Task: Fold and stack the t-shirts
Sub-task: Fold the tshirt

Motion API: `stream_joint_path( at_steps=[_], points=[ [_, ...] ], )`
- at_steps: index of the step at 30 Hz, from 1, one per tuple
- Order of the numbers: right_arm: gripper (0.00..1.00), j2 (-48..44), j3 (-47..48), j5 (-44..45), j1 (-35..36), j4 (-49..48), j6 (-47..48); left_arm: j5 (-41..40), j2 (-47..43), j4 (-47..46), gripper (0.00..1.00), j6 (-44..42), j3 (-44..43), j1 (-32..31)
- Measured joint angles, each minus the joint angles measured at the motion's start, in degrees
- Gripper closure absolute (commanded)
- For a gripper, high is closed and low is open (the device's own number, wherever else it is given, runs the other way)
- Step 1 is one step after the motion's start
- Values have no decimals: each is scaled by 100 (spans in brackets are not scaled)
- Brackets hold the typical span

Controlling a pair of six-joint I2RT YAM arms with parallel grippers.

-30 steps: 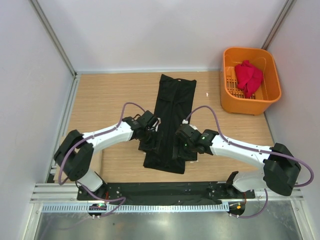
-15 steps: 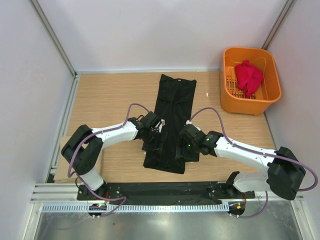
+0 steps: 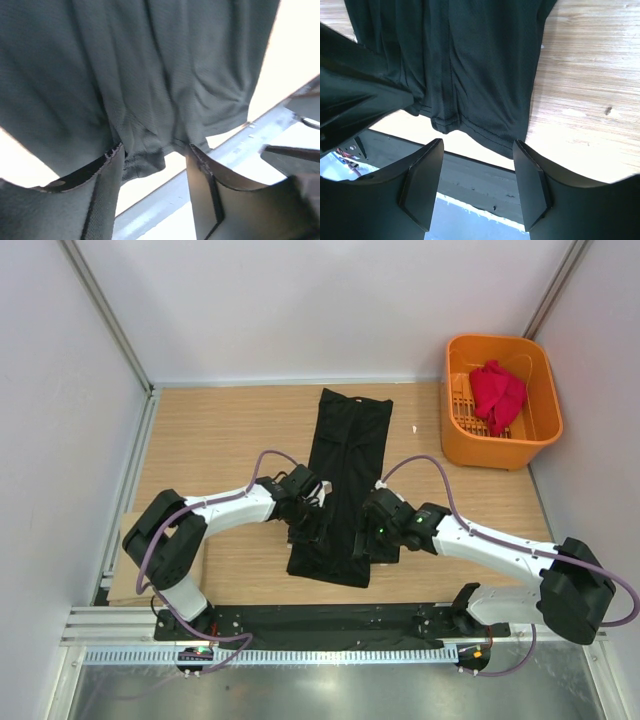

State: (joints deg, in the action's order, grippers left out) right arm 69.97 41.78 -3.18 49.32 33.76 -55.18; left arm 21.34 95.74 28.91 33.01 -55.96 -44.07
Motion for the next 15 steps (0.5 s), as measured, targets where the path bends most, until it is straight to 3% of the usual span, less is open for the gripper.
stream_joint_path(
  at_steps=[4,11,15],
  points=[
    [37,-48,-55,-4,-52,7,-7,553,-35,-138,36,330,2,-22],
    [37,-317,-214,-157,-507,-4,9,1998,-352,-1054,34,1331,59,-332],
    [37,-317,-247,-278,-791,-42,70,2218,-610,-1145,34,1462,61,-321]
  ],
)
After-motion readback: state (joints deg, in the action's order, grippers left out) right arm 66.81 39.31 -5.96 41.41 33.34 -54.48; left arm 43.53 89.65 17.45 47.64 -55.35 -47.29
